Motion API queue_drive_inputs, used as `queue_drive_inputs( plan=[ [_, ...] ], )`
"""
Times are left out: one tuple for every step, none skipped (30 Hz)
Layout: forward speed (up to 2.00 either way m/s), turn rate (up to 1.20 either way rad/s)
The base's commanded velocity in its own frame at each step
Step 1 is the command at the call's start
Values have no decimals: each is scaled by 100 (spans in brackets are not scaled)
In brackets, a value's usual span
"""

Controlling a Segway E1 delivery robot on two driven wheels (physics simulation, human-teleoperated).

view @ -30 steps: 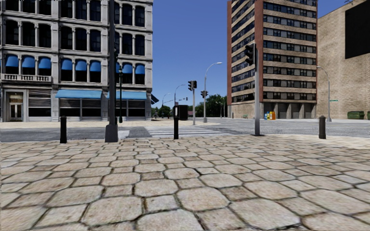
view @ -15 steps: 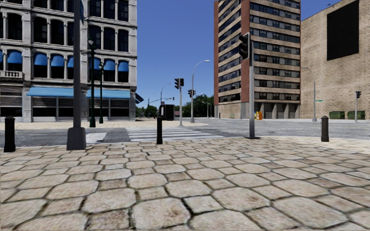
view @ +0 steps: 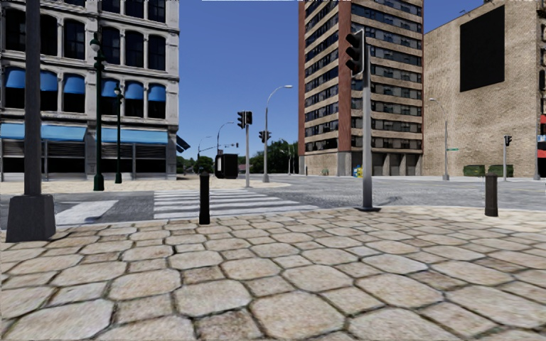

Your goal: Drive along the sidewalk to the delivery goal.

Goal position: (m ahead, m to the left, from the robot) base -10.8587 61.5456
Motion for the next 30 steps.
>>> queue_drive_inputs(
  plan=[
    [200,-21],
    [200,-13],
    [200,-10],
    [200,-10],
    [200,-5],
    [200,-2],
    [200,-1],
    [200,-1],
    [200,0],
    [200,0],
    [200,0],
    [200,0],
    [200,0],
    [200,0],
    [200,0],
    [200,0],
    [200,0],
    [200,0],
    [200,0],
    [200,0],
    [200,0],
    [200,0],
    [200,0],
    [200,0],
    [200,0],
    [200,0],
    [200,0],
    [200,0],
    [200,0],
    [200,1]
  ],
)
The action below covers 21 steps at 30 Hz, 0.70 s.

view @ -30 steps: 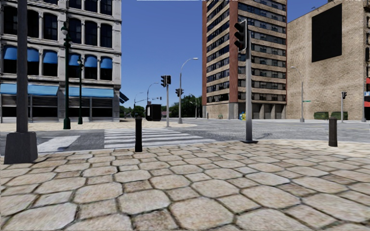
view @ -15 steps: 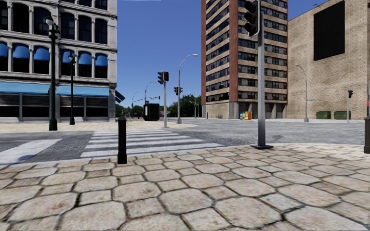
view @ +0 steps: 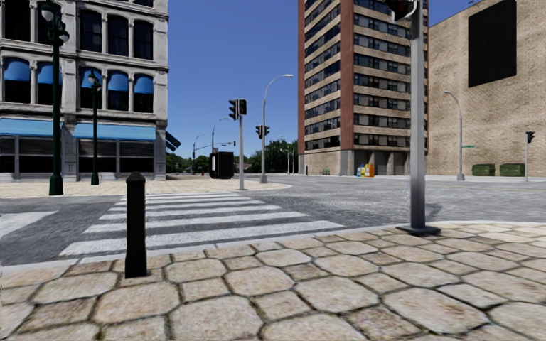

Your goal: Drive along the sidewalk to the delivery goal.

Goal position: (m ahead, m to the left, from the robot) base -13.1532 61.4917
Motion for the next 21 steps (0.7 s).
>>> queue_drive_inputs(
  plan=[
    [200,1],
    [200,5],
    [200,7],
    [200,8],
    [200,8],
    [200,12],
    [200,15],
    [200,23],
    [200,33],
    [200,33],
    [200,35],
    [200,36],
    [200,36],
    [200,36],
    [200,36],
    [200,37],
    [200,38],
    [200,39],
    [200,39],
    [200,39],
    [200,39]
  ],
)
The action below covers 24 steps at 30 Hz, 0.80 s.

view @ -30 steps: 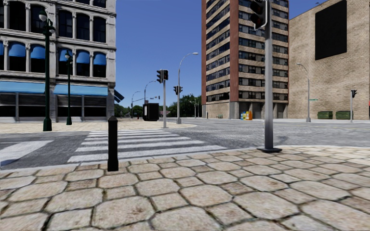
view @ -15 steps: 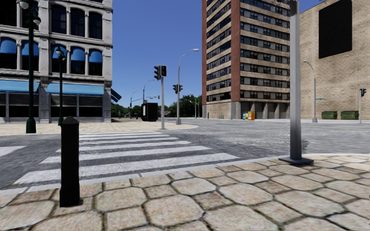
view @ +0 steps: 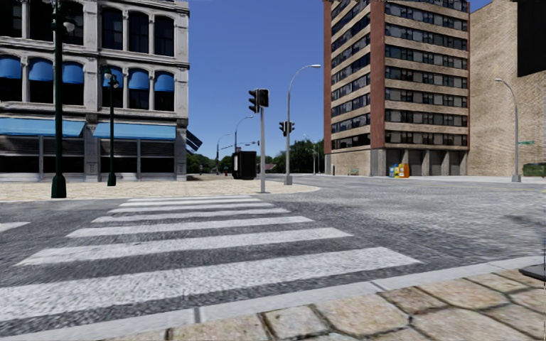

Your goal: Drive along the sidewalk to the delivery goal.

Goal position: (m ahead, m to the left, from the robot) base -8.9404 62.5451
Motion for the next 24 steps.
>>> queue_drive_inputs(
  plan=[
    [200,39],
    [200,39],
    [200,39],
    [200,39],
    [193,39],
    [182,39],
    [173,39],
    [173,39],
    [169,39],
    [167,39],
    [166,39],
    [166,39],
    [166,39],
    [166,39],
    [166,39],
    [166,39],
    [166,40],
    [166,40],
    [166,40],
    [166,40],
    [166,40],
    [166,40],
    [166,40],
    [166,40]
  ],
)
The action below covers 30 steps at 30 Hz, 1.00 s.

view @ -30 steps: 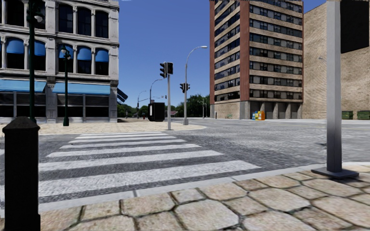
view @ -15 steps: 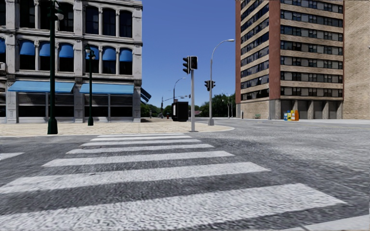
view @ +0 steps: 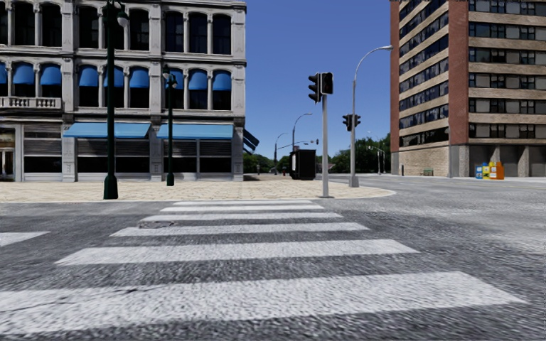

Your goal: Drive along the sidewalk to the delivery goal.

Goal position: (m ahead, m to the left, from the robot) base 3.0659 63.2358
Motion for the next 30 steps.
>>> queue_drive_inputs(
  plan=[
    [166,40],
    [166,40],
    [166,40],
    [166,40],
    [166,40],
    [166,40],
    [166,40],
    [166,39],
    [166,39],
    [166,39],
    [166,33],
    [166,20],
    [166,4],
    [166,0],
    [166,0],
    [166,0],
    [166,0],
    [166,0],
    [166,0],
    [166,0],
    [166,0],
    [166,0],
    [166,0],
    [166,0],
    [166,0],
    [166,0],
    [166,0],
    [166,0],
    [166,0],
    [166,0]
  ],
)
